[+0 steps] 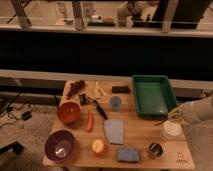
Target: Place fork in paper cup
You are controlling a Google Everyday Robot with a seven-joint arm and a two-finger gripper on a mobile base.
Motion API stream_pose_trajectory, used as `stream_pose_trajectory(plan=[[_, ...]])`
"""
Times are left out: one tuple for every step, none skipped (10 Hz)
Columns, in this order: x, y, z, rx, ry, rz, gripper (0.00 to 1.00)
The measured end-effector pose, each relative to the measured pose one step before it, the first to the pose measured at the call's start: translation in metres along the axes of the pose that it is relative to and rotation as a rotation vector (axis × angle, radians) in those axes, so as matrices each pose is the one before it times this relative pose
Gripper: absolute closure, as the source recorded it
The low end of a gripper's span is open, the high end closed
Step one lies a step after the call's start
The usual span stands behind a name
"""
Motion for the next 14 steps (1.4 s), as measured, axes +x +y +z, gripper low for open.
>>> stream_pose_trajectory(plan=[[0.00241, -0.00020, -0.00129, 0.00240, 0.00103, 0.00312, 0.95], [-0.00060, 0.00059, 0.00167, -0.00416, 0.00004, -0.00283, 0.95], [-0.00250, 0.00119, 0.00430, -0.00687, -0.00220, -0.00635, 0.95], [-0.00465, -0.00061, 0.00349, -0.00486, -0.00205, -0.00810, 0.95], [-0.00170, 0.00194, 0.00246, -0.00499, 0.00090, -0.00385, 0.95], [-0.00190, 0.00281, 0.00248, -0.00460, 0.00300, -0.00555, 0.95], [-0.00276, 0.00110, 0.00284, -0.00368, 0.00432, -0.00841, 0.95], [-0.00084, -0.00040, 0.00174, -0.00120, 0.00241, -0.00450, 0.95], [0.00112, -0.00038, -0.00072, 0.00331, 0.00429, -0.00028, 0.95], [0.00219, -0.00027, -0.00207, 0.00503, 0.00424, 0.00312, 0.95], [0.00362, -0.00176, -0.00383, 0.00879, 0.00562, 0.00234, 0.95], [0.00449, -0.00247, -0.00483, 0.01025, 0.00746, 0.00402, 0.95], [0.00472, -0.00043, -0.00261, 0.00626, 0.00511, 0.00600, 0.95], [0.00600, -0.00228, -0.00517, 0.01129, 0.00859, 0.00667, 0.95]])
